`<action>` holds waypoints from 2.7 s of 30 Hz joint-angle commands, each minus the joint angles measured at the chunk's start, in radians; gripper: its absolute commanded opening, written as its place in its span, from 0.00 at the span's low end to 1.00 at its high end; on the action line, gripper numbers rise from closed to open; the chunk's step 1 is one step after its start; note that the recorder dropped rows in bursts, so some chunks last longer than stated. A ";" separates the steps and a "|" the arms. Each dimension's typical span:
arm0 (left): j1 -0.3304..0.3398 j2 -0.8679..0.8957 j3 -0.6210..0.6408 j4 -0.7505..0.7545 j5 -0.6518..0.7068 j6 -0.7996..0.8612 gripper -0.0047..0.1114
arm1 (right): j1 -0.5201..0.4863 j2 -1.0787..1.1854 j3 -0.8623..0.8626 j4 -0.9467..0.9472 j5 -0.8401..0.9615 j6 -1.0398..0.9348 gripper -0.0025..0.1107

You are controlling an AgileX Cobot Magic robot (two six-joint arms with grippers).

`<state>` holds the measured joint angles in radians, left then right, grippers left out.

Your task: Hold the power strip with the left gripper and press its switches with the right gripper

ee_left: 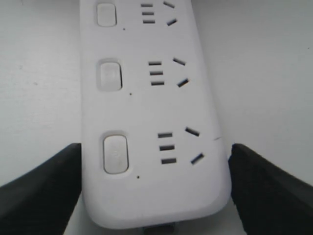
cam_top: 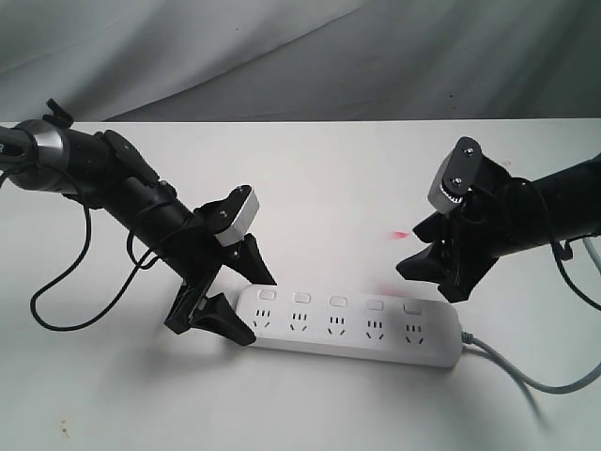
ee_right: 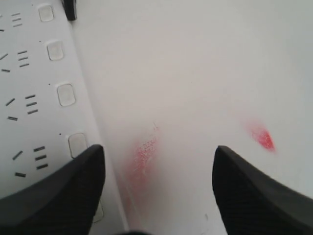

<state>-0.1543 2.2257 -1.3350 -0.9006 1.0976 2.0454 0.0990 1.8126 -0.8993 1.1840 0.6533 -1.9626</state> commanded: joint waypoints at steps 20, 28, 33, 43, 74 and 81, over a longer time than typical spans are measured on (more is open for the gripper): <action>-0.008 0.000 0.004 -0.002 0.000 0.004 0.04 | -0.008 0.088 0.041 0.021 -0.047 -0.004 0.54; -0.008 0.000 0.004 -0.002 0.000 0.004 0.04 | -0.008 0.088 0.041 -0.074 -0.095 0.070 0.54; -0.008 0.000 0.004 -0.002 0.000 0.004 0.04 | -0.008 0.088 0.041 -0.098 -0.102 0.088 0.54; -0.008 0.000 0.004 -0.002 0.000 0.006 0.04 | -0.006 0.088 0.041 -0.170 -0.110 0.111 0.54; -0.008 0.000 0.004 -0.002 0.000 0.003 0.04 | -0.008 -0.574 0.037 0.197 -0.339 0.211 0.54; -0.008 0.000 0.004 -0.002 0.000 0.003 0.04 | -0.008 -0.888 0.037 0.357 -0.745 0.250 0.54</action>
<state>-0.1543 2.2257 -1.3350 -0.9006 1.0962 2.0472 0.0990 1.0296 -0.8646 1.4682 0.0613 -1.7246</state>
